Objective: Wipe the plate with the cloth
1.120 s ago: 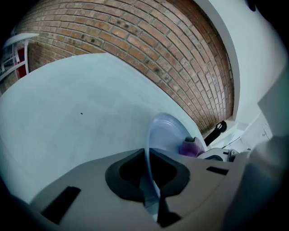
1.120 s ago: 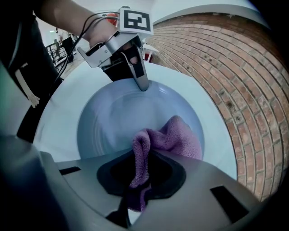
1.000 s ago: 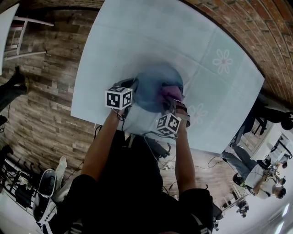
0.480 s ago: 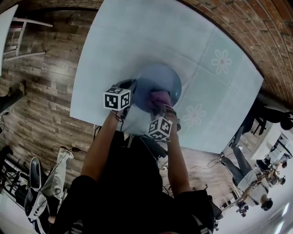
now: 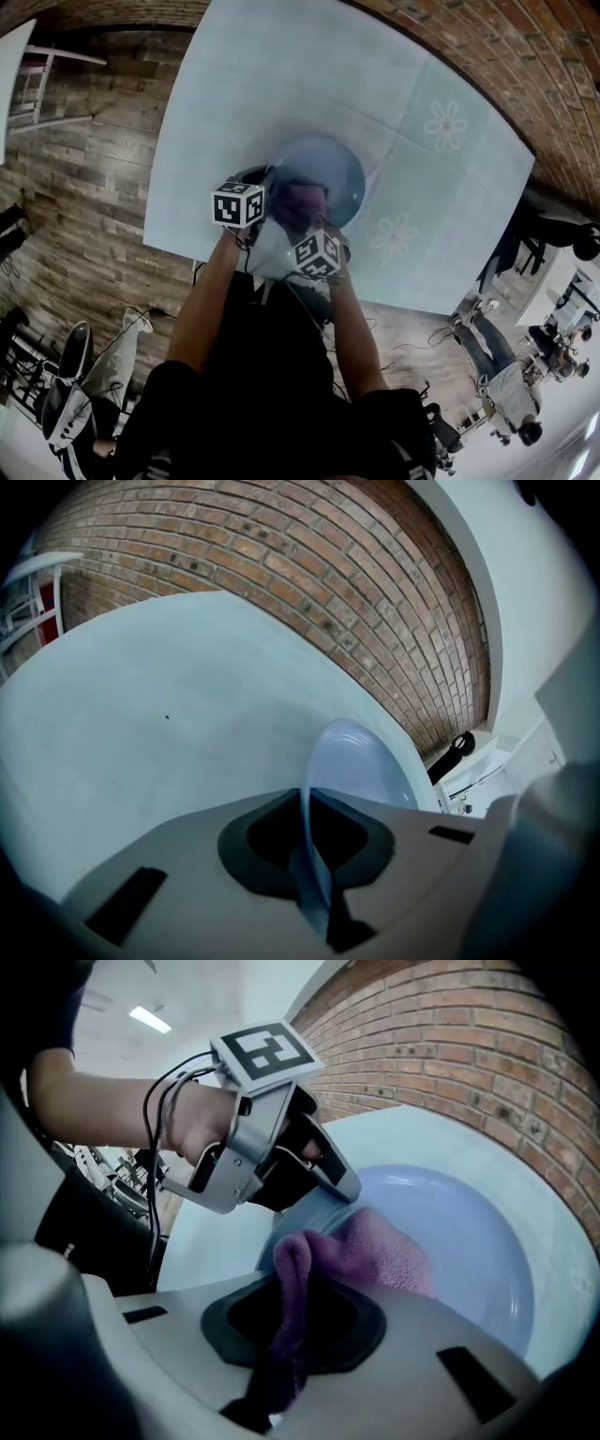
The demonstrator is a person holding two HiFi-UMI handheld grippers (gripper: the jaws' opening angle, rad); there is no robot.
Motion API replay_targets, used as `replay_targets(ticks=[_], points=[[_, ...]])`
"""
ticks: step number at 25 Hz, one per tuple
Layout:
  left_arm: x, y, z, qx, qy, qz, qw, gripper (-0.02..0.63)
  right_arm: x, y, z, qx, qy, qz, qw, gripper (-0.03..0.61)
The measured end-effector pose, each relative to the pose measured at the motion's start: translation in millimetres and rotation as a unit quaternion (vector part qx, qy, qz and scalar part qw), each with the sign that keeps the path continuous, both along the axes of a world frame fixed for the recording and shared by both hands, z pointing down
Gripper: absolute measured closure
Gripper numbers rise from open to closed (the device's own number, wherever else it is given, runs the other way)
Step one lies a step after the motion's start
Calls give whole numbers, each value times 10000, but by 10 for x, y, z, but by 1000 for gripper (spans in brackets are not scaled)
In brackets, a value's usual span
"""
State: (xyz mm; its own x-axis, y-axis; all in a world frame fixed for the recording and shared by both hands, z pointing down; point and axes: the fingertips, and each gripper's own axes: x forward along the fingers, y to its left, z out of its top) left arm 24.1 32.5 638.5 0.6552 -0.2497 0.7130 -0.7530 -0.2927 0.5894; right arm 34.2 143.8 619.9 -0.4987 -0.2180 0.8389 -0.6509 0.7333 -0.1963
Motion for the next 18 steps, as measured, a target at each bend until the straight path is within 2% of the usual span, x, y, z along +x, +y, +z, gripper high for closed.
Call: replay_targets(ticks=[3,7,13,18], points=[[-3,28,-3,-6,-26,15,10000,569,2,-109,-135,279,-122,310,9991,515],[-23,7,-5,20,10,-89,10000,569,131,-335,-433,758,-293,1034,9913,515],[-66,47,-16,106,-30,-230,9997,568,438,-489,-876,1503,-613,1999,9663,515],[-156,13,-190,339,-30,-166,9993,566,588,-508,-1208,1924,-802,2533,9447,515]])
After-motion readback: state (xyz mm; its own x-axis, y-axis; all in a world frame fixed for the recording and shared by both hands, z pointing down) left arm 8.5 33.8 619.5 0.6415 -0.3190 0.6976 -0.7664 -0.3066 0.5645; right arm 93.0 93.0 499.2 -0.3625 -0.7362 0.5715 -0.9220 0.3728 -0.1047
